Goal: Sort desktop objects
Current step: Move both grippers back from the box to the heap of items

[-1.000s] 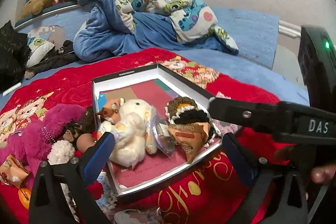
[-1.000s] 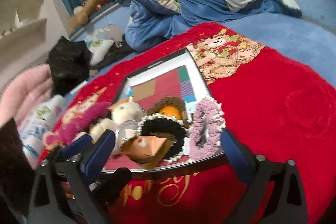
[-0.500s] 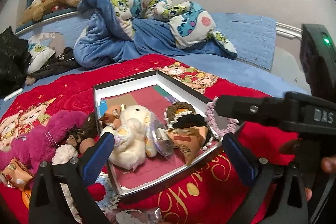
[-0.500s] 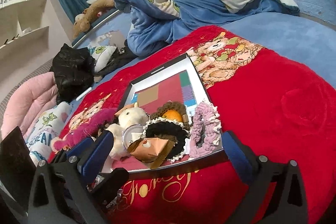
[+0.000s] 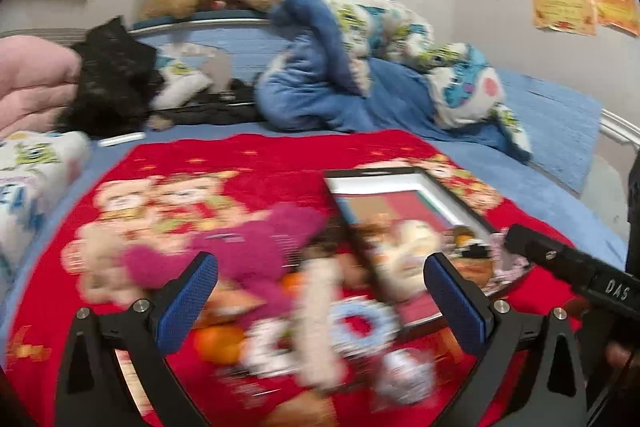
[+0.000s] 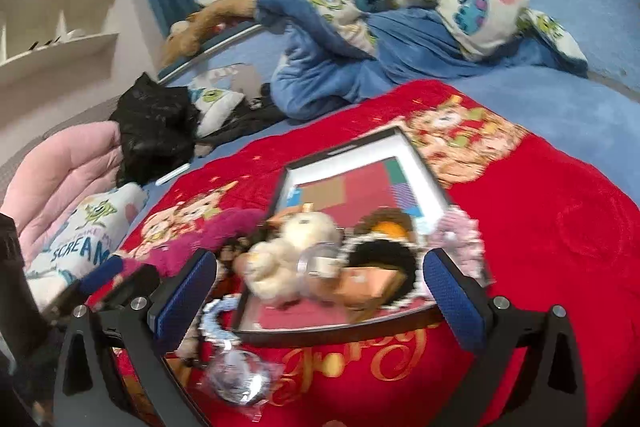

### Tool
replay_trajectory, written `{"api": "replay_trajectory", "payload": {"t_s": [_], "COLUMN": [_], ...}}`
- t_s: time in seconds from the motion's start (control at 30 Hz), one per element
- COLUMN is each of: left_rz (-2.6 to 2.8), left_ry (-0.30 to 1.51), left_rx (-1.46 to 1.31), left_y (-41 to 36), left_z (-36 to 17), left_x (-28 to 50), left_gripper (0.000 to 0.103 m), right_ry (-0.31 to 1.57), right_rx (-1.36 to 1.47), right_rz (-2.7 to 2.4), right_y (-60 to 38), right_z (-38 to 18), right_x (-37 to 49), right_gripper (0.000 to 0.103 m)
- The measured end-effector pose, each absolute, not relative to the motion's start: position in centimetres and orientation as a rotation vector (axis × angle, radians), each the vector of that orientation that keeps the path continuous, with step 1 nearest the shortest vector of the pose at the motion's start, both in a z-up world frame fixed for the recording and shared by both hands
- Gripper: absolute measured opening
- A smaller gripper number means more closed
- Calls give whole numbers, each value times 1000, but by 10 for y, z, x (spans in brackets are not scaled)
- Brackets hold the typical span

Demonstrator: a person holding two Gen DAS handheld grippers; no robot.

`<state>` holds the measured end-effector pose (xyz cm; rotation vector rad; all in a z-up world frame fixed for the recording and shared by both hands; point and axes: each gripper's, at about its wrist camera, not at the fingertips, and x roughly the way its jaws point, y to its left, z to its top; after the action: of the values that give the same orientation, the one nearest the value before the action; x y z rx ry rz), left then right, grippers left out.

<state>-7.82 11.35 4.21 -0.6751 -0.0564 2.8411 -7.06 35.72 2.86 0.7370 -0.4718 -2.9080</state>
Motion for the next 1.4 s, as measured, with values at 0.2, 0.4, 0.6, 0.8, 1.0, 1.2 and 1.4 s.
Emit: {"api": "replay_trajectory", "payload": {"t_s": [0.2, 0.4, 0.6, 0.8, 1.0, 1.2, 1.4], "left_rz": [2969, 3029, 3047, 3046, 3060, 3102, 3121], "left_ry": [-85, -165, -113, -62, -93, -169, -120], "left_rx": [-679, -677, -646, -601, -649, -681, -670], "left_y": [31, -19, -23, -13, -19, -30, -25], "left_z": [45, 32, 12, -5, -17, -22, -23], "left_x": [-57, -48, -45, -34, -33, -36, -36], "left_gripper": [103, 103, 103, 103, 103, 103, 103], "right_ry": [-471, -315, -331, -220, -125, -59, -40], "right_rx": [722, 700, 697, 714, 713, 704, 734], "right_rz": [-2874, -2935, -2927, -2951, -2924, -2960, -2953], "right_y": [302, 247, 230, 213, 198, 191, 189], "right_z": [27, 19, 4, -10, -14, -14, -17], "right_x": [-75, -67, -65, -64, -64, -61, -62], "right_gripper": [103, 103, 103, 103, 103, 103, 103]}}
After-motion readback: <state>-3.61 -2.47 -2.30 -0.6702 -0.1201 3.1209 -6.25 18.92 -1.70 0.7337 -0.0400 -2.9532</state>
